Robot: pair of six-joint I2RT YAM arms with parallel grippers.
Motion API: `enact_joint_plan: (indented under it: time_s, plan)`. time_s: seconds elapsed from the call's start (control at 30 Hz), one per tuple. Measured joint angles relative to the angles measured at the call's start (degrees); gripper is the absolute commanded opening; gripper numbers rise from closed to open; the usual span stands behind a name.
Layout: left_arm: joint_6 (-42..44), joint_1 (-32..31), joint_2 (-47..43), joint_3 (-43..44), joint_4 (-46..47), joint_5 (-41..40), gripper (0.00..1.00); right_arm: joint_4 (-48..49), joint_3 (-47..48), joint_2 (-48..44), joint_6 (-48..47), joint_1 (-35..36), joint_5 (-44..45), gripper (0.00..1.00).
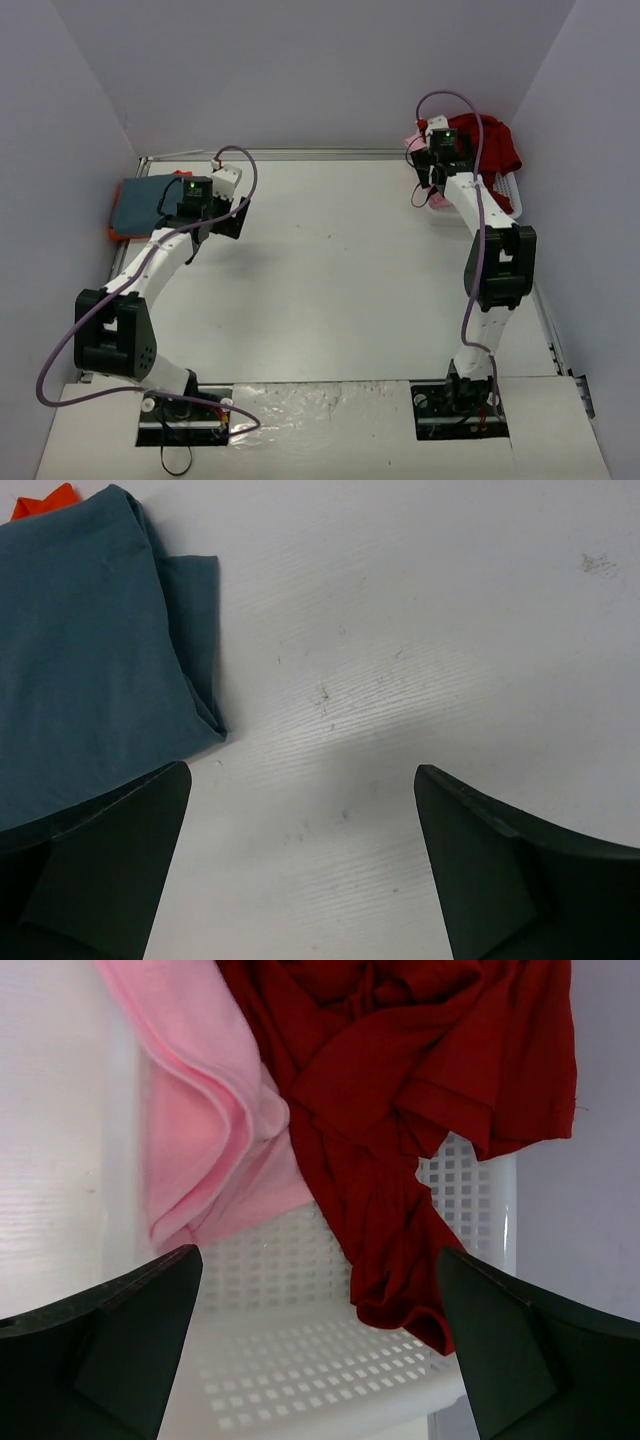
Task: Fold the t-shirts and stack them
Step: Grab crumpled tshirt from bin with the right arm
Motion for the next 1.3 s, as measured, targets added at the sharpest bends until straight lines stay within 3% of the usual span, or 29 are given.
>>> enact_joint_plan:
  time_s: [0.33,0.77,1.3]
  plan:
    - [-0.17,0.00,-0.20,-1.42,0.98,-0.07,0.94,2.54,6.58,7.23,3.45,-5.84,6.38,1.00]
    - [-0.15,0.00,-0.20,-4.44,3.30,-1.95,0.94,13.42,9.35,17.22,1.42,-9.68,12.76,1.00]
    - [0.76,0.00,2.19,-4.59,4.11,-3.52,0.94,15.87,30.49,35.47,-2.95,-9.77,16.13,1.00]
